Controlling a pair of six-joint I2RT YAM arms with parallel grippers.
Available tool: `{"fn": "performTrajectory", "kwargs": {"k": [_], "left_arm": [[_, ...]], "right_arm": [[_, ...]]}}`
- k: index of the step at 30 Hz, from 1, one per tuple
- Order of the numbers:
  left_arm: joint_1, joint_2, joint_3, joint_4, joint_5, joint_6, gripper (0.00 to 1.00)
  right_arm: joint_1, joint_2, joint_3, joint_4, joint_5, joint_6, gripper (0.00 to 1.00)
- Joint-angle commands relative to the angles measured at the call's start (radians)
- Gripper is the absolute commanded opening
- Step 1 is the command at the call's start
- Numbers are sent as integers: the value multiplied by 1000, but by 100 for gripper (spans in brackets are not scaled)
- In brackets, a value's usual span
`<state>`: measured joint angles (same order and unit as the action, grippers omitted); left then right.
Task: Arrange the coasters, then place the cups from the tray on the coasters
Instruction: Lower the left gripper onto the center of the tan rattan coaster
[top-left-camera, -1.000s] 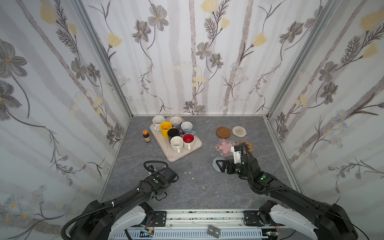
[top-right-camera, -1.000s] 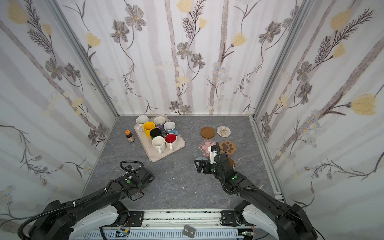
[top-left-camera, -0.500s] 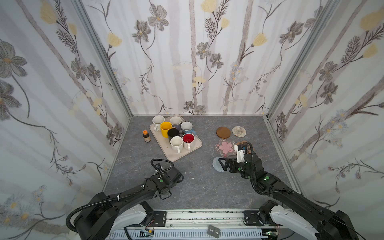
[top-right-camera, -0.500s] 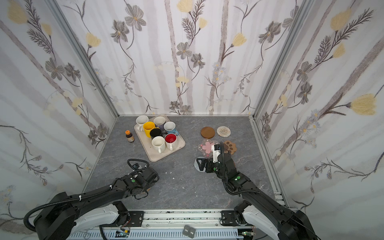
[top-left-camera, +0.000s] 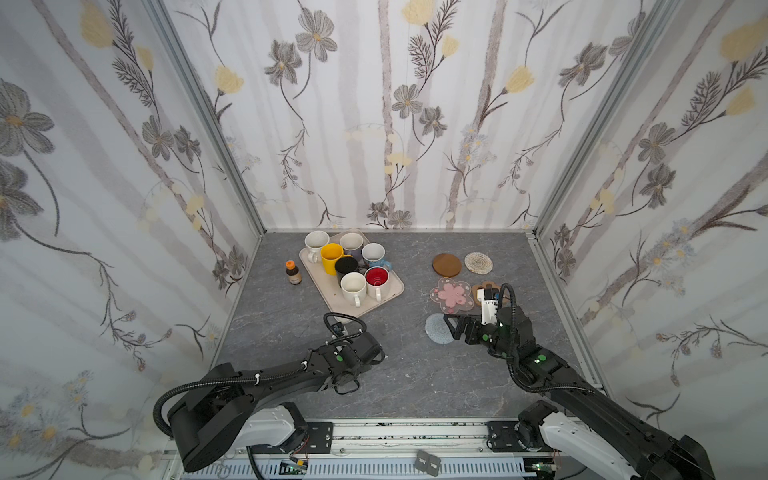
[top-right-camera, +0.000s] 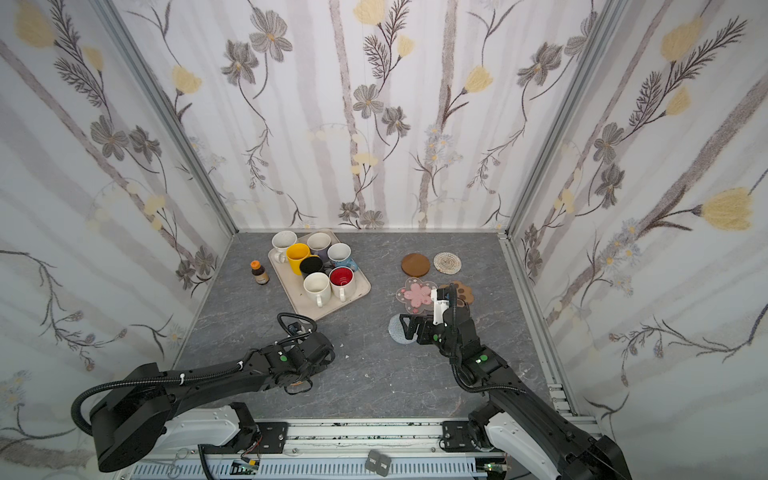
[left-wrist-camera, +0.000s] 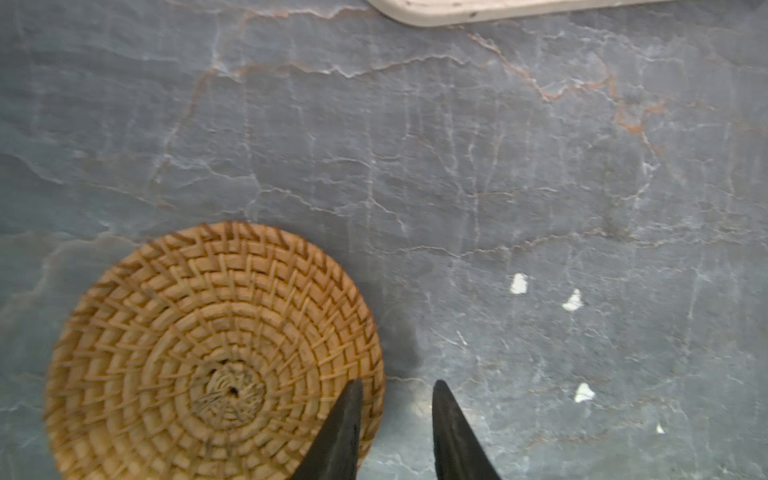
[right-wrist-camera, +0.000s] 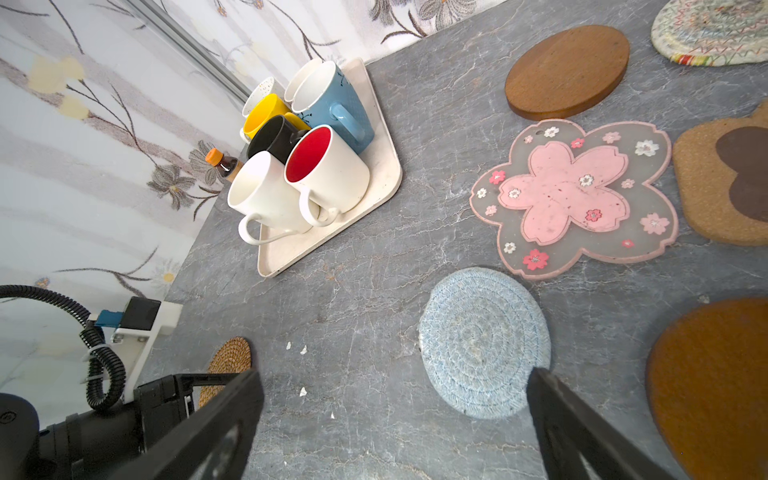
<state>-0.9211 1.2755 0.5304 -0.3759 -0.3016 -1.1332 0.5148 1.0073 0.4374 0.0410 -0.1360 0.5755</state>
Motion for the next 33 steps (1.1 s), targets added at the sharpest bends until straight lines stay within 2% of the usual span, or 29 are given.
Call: {"fn": "performTrajectory", "kwargs": {"k": [1,12,17,23,29,33], "left_arm": [[-27,47,35,49,-2,-12,32],[-96,153,178,87,20,39,31],[-73,62,123,47,1,9,30],[-27,-133,23,-56,-77,-15,29],[71,-280,-59,-150,-59,6,29],[103,-317,-104,-180,-54,1,29]], "right_arm": [[-16,-18,-8,-2,-22,4,100],[-65,-47,-25,-18,-48,-2,100],[-70,-46,-21,-21,-48,-8,100],[-69,-32,-13,-20,-49,-18,100],[-69,16,-2,13,-83,-10,100],[-70,54,11,22,-99,-3,100]]}}
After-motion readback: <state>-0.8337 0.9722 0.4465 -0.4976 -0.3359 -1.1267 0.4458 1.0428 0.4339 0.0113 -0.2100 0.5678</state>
